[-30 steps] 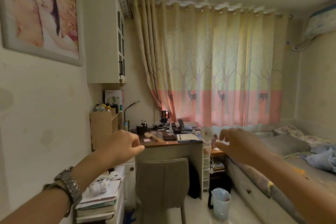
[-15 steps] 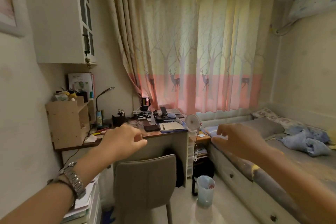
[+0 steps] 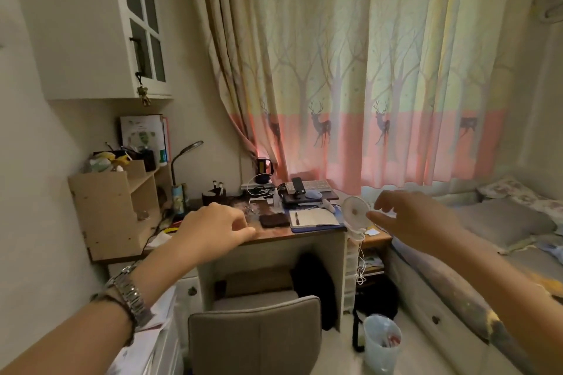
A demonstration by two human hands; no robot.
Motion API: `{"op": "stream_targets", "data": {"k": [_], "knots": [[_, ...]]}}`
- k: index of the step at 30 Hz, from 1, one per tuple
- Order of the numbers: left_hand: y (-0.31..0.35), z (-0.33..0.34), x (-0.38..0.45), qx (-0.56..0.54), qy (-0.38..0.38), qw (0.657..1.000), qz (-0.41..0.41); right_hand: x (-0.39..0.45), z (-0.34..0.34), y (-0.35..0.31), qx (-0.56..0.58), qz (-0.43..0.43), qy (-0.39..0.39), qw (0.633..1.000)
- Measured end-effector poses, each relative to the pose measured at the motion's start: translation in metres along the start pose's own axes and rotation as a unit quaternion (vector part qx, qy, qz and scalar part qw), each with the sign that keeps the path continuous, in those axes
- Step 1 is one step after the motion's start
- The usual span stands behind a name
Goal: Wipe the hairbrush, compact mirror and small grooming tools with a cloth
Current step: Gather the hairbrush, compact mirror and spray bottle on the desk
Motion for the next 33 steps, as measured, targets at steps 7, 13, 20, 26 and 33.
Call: {"op": "stream_targets", "data": {"k": [7, 13, 20, 26, 33], "knots": [[-0.039, 0.045, 0.1, -0.007, 0.008, 1.0, 0.02, 0.081, 0.06, 0.004, -0.026, 0.001, -0.008, 1.0], [-0.079, 0.075, 0.201, -0.042, 0.027, 0.998, 0.044, 0.166, 0.098, 0.012, -0.056, 0.025, 0.007, 0.998], [-0.094, 0.119, 0.296, -0.071, -0.01, 0.995, 0.071, 0.24, 0.138, 0.033, -0.07, 0.037, -0.002, 0.997], [-0.094, 0.165, 0.363, -0.074, -0.024, 0.995, 0.065, 0.305, 0.181, 0.067, -0.064, 0.029, -0.018, 0.997], [-0.073, 0.217, 0.462, -0.075, -0.027, 0.996, 0.031, 0.396, 0.223, 0.125, -0.109, -0.022, -0.008, 0.994]]}}
Point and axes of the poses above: each hand's wrist, its own x-axis towards the middle knuckle, its own z-axis out of the palm, y = z × x, the point moved 6 cm from there along x, towards the middle knuckle, and after that the axes turned 15 degrees about z, right-handed, at the moved point
